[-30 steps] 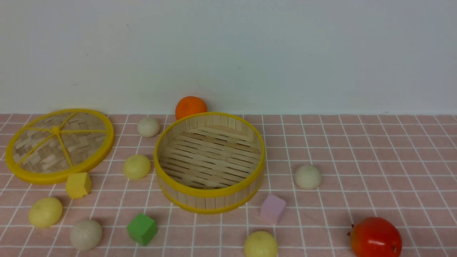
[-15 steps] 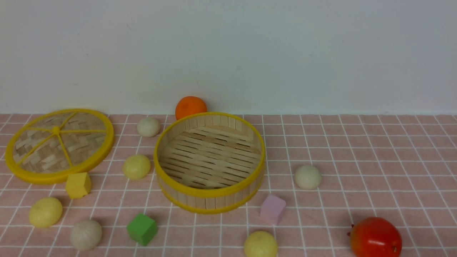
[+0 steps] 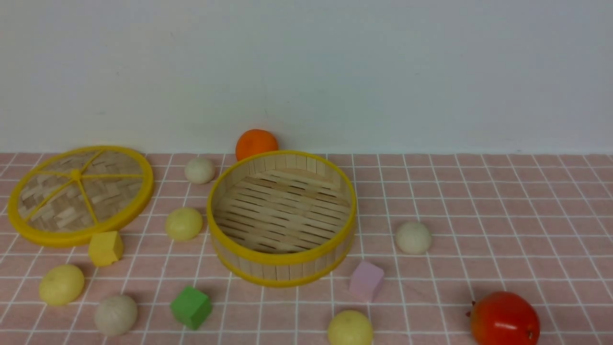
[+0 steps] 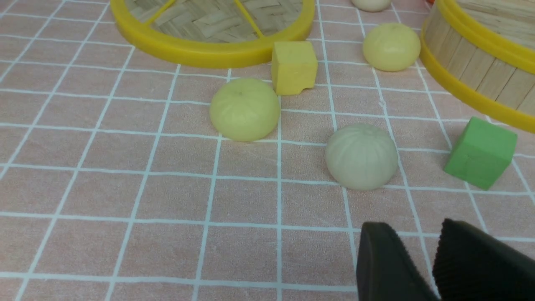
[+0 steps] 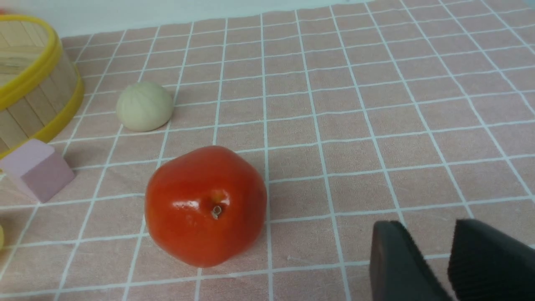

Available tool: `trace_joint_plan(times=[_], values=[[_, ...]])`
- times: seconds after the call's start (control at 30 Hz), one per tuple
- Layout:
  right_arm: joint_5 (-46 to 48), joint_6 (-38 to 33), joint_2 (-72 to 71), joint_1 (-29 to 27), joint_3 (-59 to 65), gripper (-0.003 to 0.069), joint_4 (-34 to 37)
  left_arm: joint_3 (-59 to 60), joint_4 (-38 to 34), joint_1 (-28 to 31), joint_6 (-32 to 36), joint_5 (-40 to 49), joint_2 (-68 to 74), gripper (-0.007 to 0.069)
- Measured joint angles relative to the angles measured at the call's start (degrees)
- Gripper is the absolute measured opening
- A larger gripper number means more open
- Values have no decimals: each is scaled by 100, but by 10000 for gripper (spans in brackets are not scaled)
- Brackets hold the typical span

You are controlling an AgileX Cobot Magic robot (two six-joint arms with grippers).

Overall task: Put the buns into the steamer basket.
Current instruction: Use the left arm to grab a steamed stuffed bun

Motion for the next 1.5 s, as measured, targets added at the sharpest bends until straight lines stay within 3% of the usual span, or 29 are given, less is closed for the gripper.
trace_joint_plan(times=[0.3, 0.57, 0.73, 0.9, 1.0, 1.2, 1.3, 1.37, 1.4, 1.5], values=[[0, 0, 0, 0, 0, 239, 0, 6, 712, 0, 150, 0, 0, 241], [0, 0, 0, 0, 0, 239, 0, 47, 795, 0, 128, -286, 0, 241], [0, 0, 0, 0, 0, 239, 0, 122, 199, 0, -232, -1337, 0, 241], [0, 0, 0, 0, 0, 239, 0, 111, -587, 0, -961, -3262, 0, 241], [0, 0, 0, 0, 0, 239, 0, -120, -680, 0, -1078, -3298, 0, 241], [0, 0, 0, 0, 0, 239, 0, -2283, -801, 0, -1165, -2274, 711, 241], [0, 0, 0, 0, 0, 239, 0, -3557, -1124, 0, -1176, -558, 1716, 241], [0, 0, 0, 0, 0, 239, 0, -3786, -1145, 0, -1176, -55, 1981, 241], [0, 0, 0, 0, 0, 239, 0, -3996, -1140, 0, -1147, 599, 2341, 241], [0, 0, 0, 0, 0, 239, 0, -4111, -1007, 0, -1060, 1023, 3084, 241]])
